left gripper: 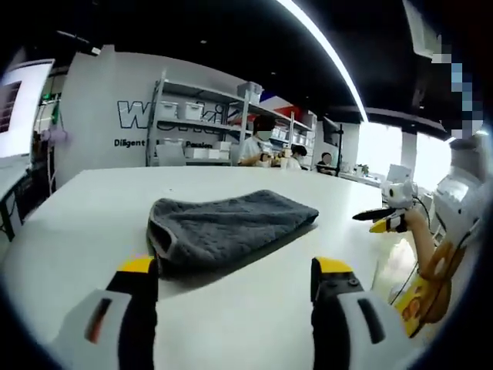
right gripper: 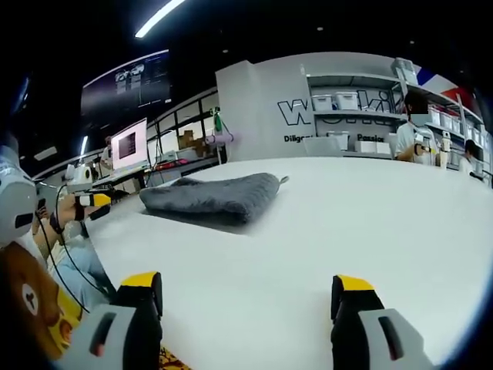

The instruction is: Fold the towel on the table until its edges align and the towel forms a compact rectangular stack.

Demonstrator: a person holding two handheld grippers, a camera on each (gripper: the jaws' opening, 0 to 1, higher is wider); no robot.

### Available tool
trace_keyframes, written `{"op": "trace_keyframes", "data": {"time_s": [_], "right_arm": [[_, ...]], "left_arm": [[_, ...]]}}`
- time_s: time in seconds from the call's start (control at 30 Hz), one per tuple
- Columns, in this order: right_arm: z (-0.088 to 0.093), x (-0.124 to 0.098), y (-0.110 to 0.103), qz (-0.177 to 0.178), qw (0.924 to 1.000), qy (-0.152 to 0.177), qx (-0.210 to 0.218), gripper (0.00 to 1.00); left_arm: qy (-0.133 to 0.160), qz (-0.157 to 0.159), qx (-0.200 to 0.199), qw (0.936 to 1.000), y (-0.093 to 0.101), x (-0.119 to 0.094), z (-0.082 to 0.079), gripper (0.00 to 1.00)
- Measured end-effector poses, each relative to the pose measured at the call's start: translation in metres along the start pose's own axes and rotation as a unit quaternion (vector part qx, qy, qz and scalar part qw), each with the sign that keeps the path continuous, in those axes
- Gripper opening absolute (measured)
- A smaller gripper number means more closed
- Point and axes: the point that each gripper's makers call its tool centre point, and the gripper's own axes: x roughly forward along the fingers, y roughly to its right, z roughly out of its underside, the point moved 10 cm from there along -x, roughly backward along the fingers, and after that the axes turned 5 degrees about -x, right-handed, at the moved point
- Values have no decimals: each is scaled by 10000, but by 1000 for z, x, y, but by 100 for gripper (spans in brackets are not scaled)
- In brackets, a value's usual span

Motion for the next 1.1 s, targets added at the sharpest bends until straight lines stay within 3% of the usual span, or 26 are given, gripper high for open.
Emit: {"op": "trace_keyframes", "data": {"time_s": [0.4, 0.77, 1.0, 1.1], "right_arm": [[0, -5, -1, -53, 9999, 95, 109, 98], [-4, -4, -1, -119, 9996, 167, 170, 99], [-29, 3, 11, -508, 9985, 215, 7, 99], [-49, 15, 17, -1116, 9933, 286, 85, 99]], "left_arm": [[0, -32, -212, 9998, 3, -9, 15, 99], [18, -95, -228, 9997, 5, -14, 16, 99], [3, -198, -24, 9998, 3, -14, 14, 99], [30, -195, 35, 9998, 2, -15, 14, 99]]}}
